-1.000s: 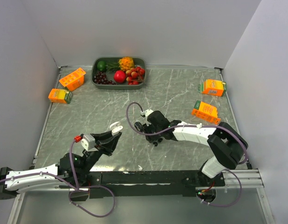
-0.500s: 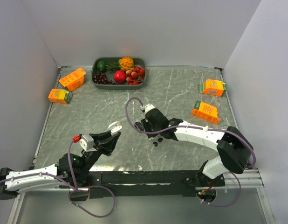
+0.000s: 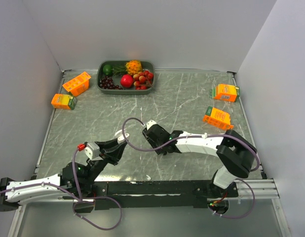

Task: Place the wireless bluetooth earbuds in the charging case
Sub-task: Pick up the earbud from the center of the board.

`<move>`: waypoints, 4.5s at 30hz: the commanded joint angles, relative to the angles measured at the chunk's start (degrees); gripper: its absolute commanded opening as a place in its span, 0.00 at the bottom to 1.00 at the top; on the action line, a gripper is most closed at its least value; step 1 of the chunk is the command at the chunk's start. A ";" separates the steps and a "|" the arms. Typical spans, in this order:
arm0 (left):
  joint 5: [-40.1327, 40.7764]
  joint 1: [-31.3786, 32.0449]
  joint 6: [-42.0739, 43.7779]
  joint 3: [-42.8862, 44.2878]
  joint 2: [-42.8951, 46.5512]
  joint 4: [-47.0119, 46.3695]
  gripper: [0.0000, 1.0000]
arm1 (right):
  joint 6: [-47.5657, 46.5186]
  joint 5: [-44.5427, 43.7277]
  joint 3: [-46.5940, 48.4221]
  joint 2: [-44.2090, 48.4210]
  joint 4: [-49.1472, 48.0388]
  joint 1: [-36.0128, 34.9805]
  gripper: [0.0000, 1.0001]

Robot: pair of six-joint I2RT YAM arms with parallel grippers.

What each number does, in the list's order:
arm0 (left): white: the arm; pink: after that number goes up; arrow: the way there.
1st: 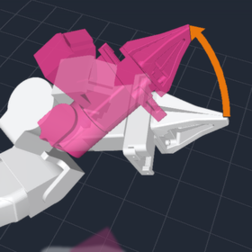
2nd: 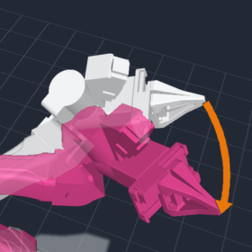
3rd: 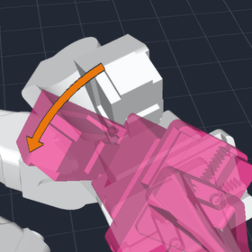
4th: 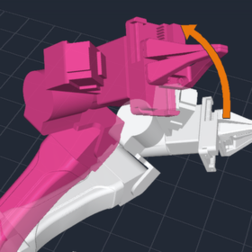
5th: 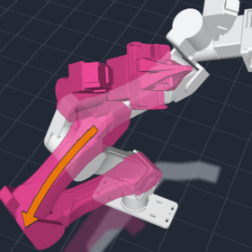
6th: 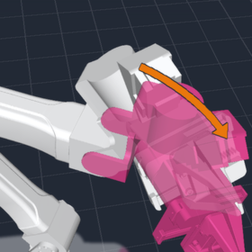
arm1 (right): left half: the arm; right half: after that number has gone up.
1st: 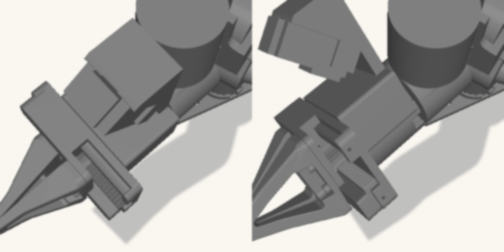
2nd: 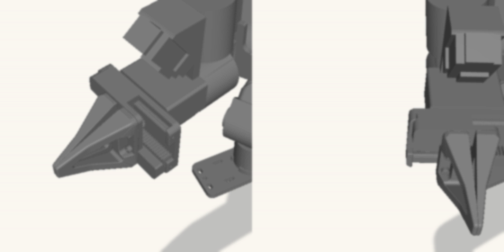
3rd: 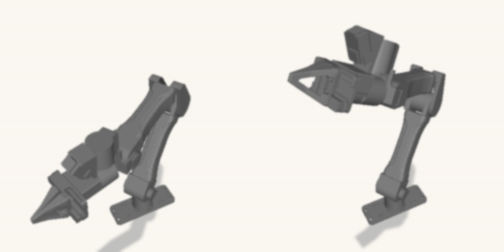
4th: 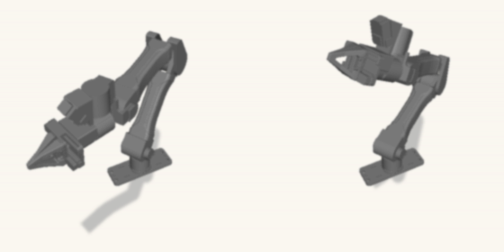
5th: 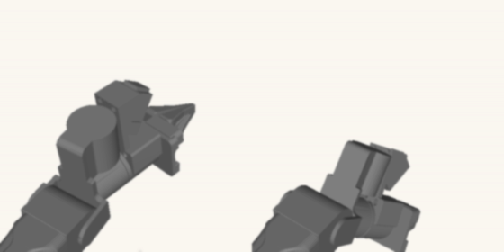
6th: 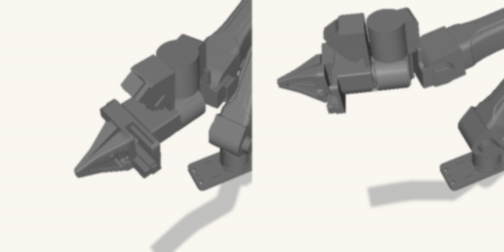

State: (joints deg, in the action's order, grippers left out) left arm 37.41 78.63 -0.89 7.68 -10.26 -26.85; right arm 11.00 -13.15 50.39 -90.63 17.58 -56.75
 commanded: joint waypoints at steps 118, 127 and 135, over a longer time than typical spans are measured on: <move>-1.02 0.21 0.01 1.72 1.12 1.46 0.01 | -28.85 15.94 7.79 -3.15 -5.71 12.81 0.00; -1.73 0.21 0.27 1.11 1.38 0.49 0.01 | -32.00 22.19 8.50 -5.52 -5.54 11.58 0.01; -1.20 0.30 0.27 1.11 2.61 -0.30 0.01 | -31.75 28.00 -2.48 5.28 -15.29 8.07 0.00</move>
State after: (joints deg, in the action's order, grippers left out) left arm 36.69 78.63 -1.08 7.70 -8.75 -24.18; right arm -19.16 10.31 52.29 -92.62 8.12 -46.28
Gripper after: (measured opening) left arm 0.330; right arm 0.260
